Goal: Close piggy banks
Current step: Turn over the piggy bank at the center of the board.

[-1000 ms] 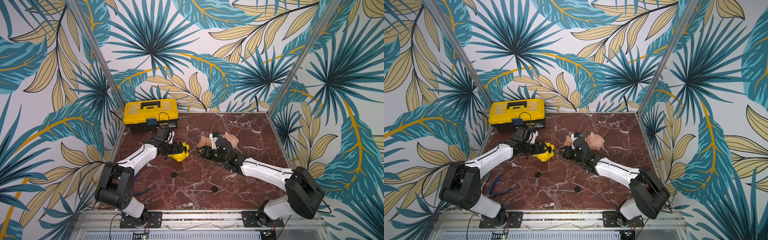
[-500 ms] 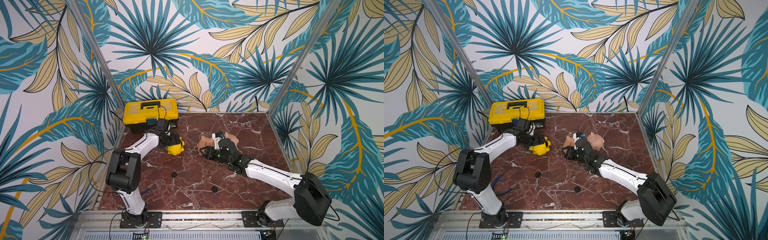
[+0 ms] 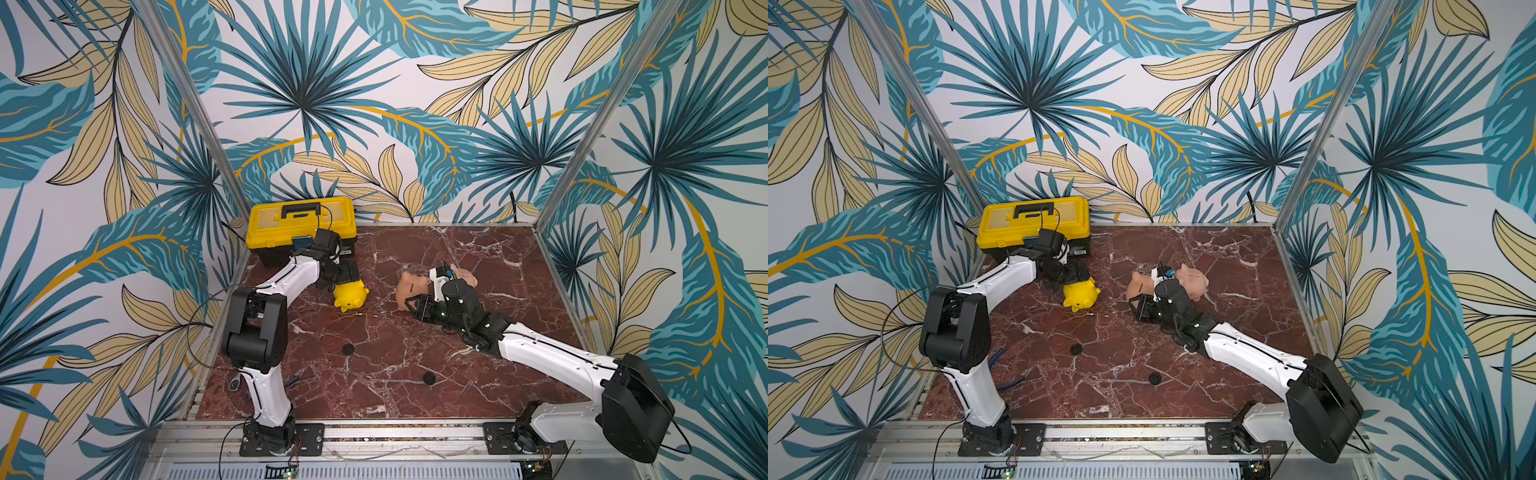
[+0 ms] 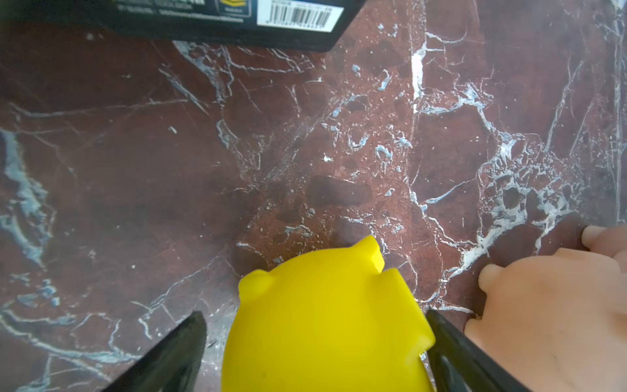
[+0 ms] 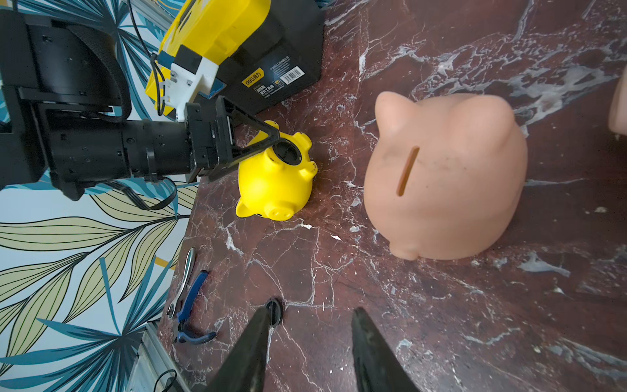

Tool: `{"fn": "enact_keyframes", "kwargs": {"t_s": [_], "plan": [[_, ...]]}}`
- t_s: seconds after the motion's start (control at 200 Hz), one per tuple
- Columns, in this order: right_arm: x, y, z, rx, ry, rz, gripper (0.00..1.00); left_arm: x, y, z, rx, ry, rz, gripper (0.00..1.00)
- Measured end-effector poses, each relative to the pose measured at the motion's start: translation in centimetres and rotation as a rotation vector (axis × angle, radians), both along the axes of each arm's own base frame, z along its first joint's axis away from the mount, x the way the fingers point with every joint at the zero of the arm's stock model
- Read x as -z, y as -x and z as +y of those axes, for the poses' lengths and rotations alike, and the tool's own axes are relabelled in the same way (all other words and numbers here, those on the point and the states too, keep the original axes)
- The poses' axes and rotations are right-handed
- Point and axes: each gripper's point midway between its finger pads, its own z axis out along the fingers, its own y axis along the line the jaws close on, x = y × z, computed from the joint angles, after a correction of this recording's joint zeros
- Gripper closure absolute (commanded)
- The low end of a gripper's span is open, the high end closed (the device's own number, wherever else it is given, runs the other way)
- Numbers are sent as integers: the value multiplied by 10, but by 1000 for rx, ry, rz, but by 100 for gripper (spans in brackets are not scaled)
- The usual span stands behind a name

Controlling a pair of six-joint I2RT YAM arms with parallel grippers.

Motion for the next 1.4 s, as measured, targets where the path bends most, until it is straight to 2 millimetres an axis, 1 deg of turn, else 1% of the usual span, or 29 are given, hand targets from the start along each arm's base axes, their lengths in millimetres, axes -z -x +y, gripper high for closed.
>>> {"fn": "enact_keyframes", "kwargs": {"t_s": [0.155, 0.275, 0.401, 0.486, 0.551, 0.641, 0.726, 0.796, 0.891, 0.961, 1.056, 1.137, 1.292, 1.397], "plan": [[2, 2, -4, 2, 25, 1, 57, -4, 1, 1, 0, -9, 10, 1], [2, 4, -10, 7, 55, -3, 53, -13, 4, 4, -5, -19, 8, 1], [-1, 5, -18, 20, 94, -14, 50, -32, 9, 10, -21, -70, -26, 1], [-4, 6, -24, 31, 121, -26, 44, -52, 14, 13, -32, -128, -75, 0], [-6, 6, -29, 39, 148, -34, 39, -71, 18, 8, -26, -156, -125, 1], [-8, 6, -36, 50, 185, -49, 25, -96, 25, -1, -11, -194, -200, 0], [-10, 8, -44, 57, 221, -64, 17, -117, 33, -11, 5, -235, -263, 0], [-12, 9, -51, 66, 254, -78, 12, -130, 41, -22, 24, -252, -305, 0], [-12, 10, -63, 85, 308, -90, 6, -142, 50, -38, 52, -256, -344, 1], [-11, 10, -72, 105, 345, -91, 1, -146, 57, -50, 73, -253, -361, 0], [-10, 9, -88, 140, 391, -91, 0, -147, 64, -66, 109, -234, -366, 0], [-13, 9, -101, 176, 416, -91, 1, -143, 69, -80, 144, -198, -366, 0], [-20, 6, -129, 258, 436, -102, 0, -131, 73, -99, 190, -130, -359, 0], [-17, 7, -146, 305, 449, -94, 1, -131, 70, -112, 209, -89, -379, 0]]}}
